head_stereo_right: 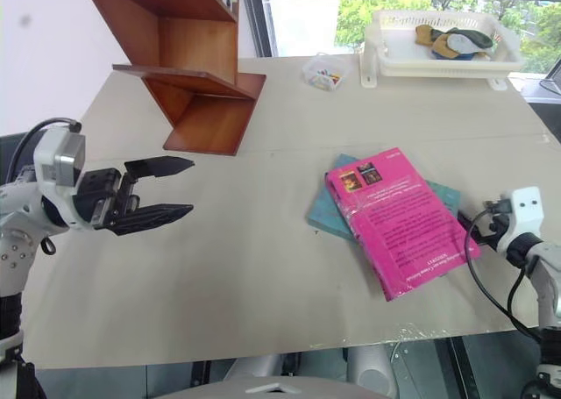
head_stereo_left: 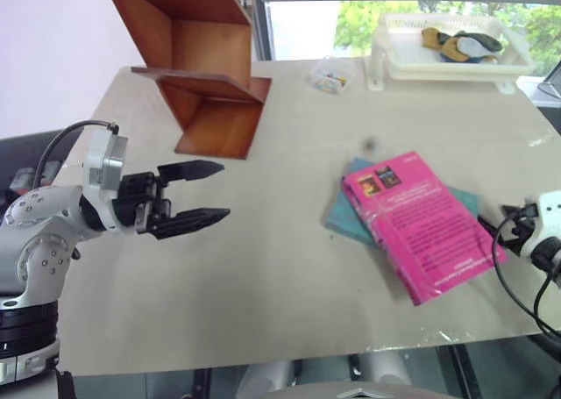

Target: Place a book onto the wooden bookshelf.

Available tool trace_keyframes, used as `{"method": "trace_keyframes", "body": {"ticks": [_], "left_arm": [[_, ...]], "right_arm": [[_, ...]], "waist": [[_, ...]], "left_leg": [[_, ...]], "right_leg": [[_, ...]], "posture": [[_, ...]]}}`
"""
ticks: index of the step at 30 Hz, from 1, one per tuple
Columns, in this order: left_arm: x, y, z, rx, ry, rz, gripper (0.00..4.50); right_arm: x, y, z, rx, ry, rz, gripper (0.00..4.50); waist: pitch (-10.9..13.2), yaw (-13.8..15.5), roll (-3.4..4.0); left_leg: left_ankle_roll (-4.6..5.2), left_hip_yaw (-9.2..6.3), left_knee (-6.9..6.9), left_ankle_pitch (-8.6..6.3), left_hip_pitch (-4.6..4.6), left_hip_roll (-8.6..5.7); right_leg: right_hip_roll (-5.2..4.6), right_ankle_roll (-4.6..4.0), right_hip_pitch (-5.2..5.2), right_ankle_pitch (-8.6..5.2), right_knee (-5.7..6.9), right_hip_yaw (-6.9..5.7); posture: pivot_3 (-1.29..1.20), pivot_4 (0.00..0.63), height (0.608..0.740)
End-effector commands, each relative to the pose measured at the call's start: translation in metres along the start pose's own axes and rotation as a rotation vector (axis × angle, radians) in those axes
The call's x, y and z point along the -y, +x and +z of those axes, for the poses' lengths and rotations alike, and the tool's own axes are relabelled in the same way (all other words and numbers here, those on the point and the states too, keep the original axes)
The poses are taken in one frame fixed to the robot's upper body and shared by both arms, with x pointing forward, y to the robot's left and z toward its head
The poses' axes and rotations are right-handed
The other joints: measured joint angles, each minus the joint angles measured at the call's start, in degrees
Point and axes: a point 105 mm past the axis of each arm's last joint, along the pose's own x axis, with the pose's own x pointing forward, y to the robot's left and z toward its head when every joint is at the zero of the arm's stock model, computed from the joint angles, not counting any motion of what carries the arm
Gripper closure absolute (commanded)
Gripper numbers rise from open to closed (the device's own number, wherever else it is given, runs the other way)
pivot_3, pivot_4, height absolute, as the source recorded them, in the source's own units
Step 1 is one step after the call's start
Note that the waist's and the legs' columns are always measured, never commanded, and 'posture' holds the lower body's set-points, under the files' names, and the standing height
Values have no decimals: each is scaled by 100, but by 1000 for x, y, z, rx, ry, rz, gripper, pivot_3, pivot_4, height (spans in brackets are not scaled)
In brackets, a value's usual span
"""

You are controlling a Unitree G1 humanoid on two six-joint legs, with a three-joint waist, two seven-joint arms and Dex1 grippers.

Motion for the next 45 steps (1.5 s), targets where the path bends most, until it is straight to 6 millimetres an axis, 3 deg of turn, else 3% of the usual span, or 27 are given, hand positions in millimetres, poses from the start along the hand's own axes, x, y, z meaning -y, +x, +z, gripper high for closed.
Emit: {"method": "trace_keyframes", "body": {"ticks": [1, 9, 14, 22, 25, 29, 34, 38, 42, 45], "left_arm": [[3, -3, 12, -7, 76, 4, 25], [1, -3, 11, -12, 73, 0, 25], [0, 0, 9, -9, 68, -10, 25], [-2, 1, 9, -8, 62, -25, 25], [-2, 2, 9, -8, 62, -29, 25], [-3, 2, 8, -7, 61, -31, 25], [-3, 2, 8, -6, 61, -35, 25], [-4, 2, 10, 9, 67, -40, 25], [-3, 0, 11, 5, 70, -56, 25], [0, -3, 11, -1, 75, -66, 25]], "right_arm": [[-12, -1, 13, 29, -8, 46, 0], [27, -30, 9, -22, -66, -120, 0], [1, -43, -7, -72, -51, -7, 0], [-46, -35, 6, -52, -51, 88, 0], [-42, -40, 5, -77, -71, 63, 0], [-16, -58, 6, -91, -106, -23, 0], [-18, -73, 36, 32, -185, 55, 0], [-33, -72, 53, 152, -270, 145, 0], [-46, -60, 45, 109, -403, 214, 0], [-39, -48, 46, 120, -451, 166, 0]], "waist": [[0, 6, 0], [0, 35, 0], [0, 27, 0], [1, 5, -1], [1, 39, -2], [1, 58, -2], [1, 28, -3], [2, -4, -3], [3, 8, -6], [4, 3, -6]], "left_leg": [[0, 0, 0, 0, 0, -1], [0, -1, 0, 0, -2, -3], [0, -7, -2, 0, -2, 0], [0, 12, -1, 0, 13, 2], [0, 6, -1, 0, 6, 1], [0, 2, -1, 0, 0, -2], [0, 3, -1, 0, 2, -1], [1, 5, -1, 0, 10, 2], [0, 5, 0, 0, 9, 1], [0, 6, 0, 0, 8, 1]], "right_leg": [[-1, 0, 0, 0, 0, 0], [-2, 0, -2, 0, -1, -3], [0, -1, 0, -1, -3, -2], [1, 0, 0, -1, 14, 9], [0, 0, 0, -1, 8, 2], [-2, 0, 0, 0, 0, -2], [0, 0, 1, 0, 2, -1], [2, 0, 5, 0, 5, 0], [2, 0, 5, 0, 4, -2], [1, 0, 4, 0, 4, -1]], "posture": [[0, 150, 740], [0, 150, 740], [0, 150, 740], [0, 150, 740], [0, 150, 740], [0, 150, 740], [0, 150, 740], [0, 150, 740], [0, 150, 740], [0, 150, 740]]}}
